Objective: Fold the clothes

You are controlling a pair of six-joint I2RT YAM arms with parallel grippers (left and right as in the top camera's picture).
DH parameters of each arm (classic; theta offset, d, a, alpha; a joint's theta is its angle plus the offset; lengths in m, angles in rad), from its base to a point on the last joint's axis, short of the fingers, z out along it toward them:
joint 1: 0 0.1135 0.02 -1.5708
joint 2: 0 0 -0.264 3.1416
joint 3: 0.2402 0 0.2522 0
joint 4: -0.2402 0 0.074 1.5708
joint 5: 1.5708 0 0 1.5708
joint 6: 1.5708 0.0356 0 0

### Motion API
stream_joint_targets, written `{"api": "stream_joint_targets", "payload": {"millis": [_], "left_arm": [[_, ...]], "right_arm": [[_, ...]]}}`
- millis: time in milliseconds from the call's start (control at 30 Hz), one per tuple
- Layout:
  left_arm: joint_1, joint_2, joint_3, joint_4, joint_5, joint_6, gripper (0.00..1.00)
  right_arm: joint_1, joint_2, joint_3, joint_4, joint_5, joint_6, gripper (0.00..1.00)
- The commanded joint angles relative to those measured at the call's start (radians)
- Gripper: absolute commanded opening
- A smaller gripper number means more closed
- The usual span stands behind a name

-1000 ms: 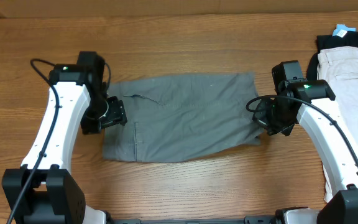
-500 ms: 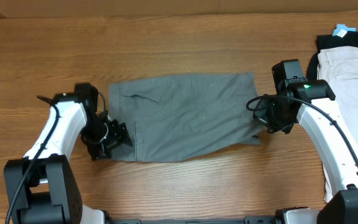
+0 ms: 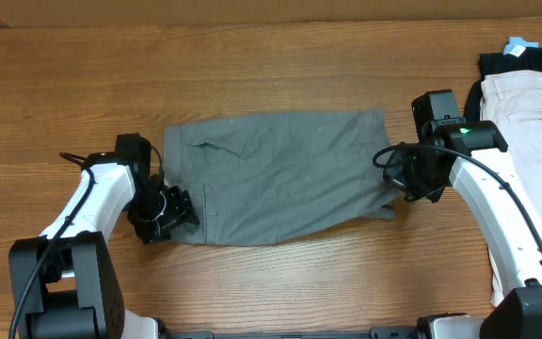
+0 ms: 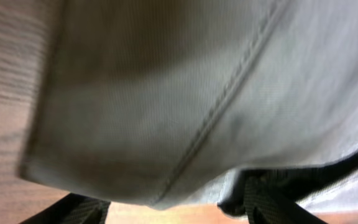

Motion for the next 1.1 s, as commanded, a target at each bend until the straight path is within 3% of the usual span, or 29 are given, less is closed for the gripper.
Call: {"api": "stream_joint_targets", "payload": {"millis": [0,133,400,467,567,800,1067], "left_arm": [[0.002,-0.004,-0.005,0.021,-0.066,-0.043,0.68],[0.007,-0.004,-0.005,0.029,-0.072,-0.043,0.66],[0.003,0.015,-0.028,0.034,-0.023,-0.042,0.52],[0.003,0.019,-0.039,0.036,-0.022,-0.042,0.40],[0.003,0.026,-0.042,0.035,-0.022,-0.042,0.04],[0.004,0.023,0.008,-0.052,-0.021,-0.057,0.04],[-0.004,-0.048,0.304,-0.314,-0.023,-0.018,0.04]], "right_arm": [[0.000,-0.014,0.021,-0.002,0.017,0.001,0.07],[0.000,-0.014,0.021,-0.002,0.017,-0.002,0.07],[0.000,-0.014,0.021,-0.002,0.017,-0.002,0.07],[0.000,-0.014,0.021,-0.001,0.017,-0.002,0.07],[0.000,-0.014,0.021,0.009,0.016,-0.002,0.07],[0.000,-0.014,0.066,-0.001,0.013,-0.003,0.04],[0.000,-0.014,0.261,-0.105,0.018,-0.013,0.04]]}}
